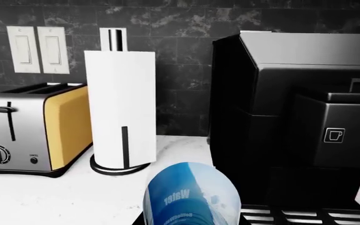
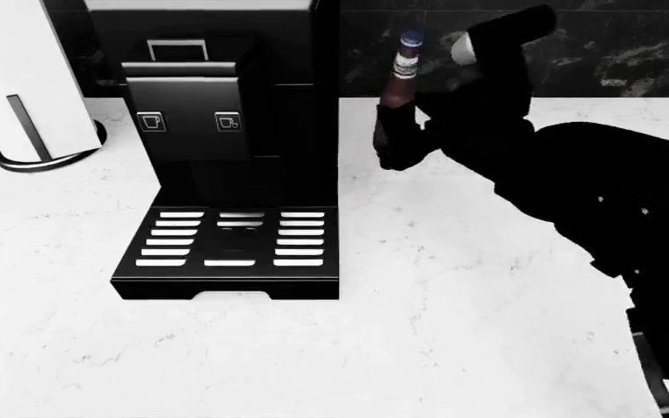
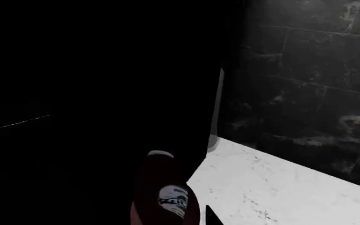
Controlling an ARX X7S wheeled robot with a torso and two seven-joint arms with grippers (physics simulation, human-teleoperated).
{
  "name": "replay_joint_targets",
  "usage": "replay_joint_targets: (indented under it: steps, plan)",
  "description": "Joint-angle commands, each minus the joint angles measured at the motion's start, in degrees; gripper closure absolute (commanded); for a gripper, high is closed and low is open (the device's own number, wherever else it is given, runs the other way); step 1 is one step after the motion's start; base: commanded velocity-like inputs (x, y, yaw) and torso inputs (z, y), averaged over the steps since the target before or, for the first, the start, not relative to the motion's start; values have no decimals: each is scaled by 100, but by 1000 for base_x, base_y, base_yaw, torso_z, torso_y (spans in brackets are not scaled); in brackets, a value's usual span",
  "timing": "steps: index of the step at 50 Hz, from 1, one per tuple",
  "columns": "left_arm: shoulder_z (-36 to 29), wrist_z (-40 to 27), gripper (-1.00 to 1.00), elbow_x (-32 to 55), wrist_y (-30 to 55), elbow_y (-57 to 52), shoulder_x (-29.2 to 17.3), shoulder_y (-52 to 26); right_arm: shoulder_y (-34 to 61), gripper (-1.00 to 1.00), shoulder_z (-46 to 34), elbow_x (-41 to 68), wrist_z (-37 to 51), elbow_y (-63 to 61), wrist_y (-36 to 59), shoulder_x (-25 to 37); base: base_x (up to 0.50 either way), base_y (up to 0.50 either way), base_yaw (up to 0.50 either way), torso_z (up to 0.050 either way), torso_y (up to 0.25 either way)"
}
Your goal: Move the drinks to the dining counter.
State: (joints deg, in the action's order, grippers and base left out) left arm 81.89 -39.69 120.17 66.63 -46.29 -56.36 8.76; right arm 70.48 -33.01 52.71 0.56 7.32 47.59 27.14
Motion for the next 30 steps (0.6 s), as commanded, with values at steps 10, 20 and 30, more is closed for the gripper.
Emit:
replay_joint_targets:
  steps: [10, 20, 30]
  plan:
    - [498, -279, 100, 545, -168, 30, -257, 70, -752, 100, 2117, 2553, 3859, -4125, 1100, 1458, 0, 0, 0, 0, 0]
    - [624, -343, 100, 656, -146, 5, -251, 108, -764, 100, 2404, 2705, 4465, -4549, 1079, 1697, 0, 0, 0, 1, 0]
    - [472, -274, 100, 518, -143, -7, -202, 62, -437, 100, 2339, 3012, 4921, -4754, 1234, 1679, -19, 0, 0, 0, 1]
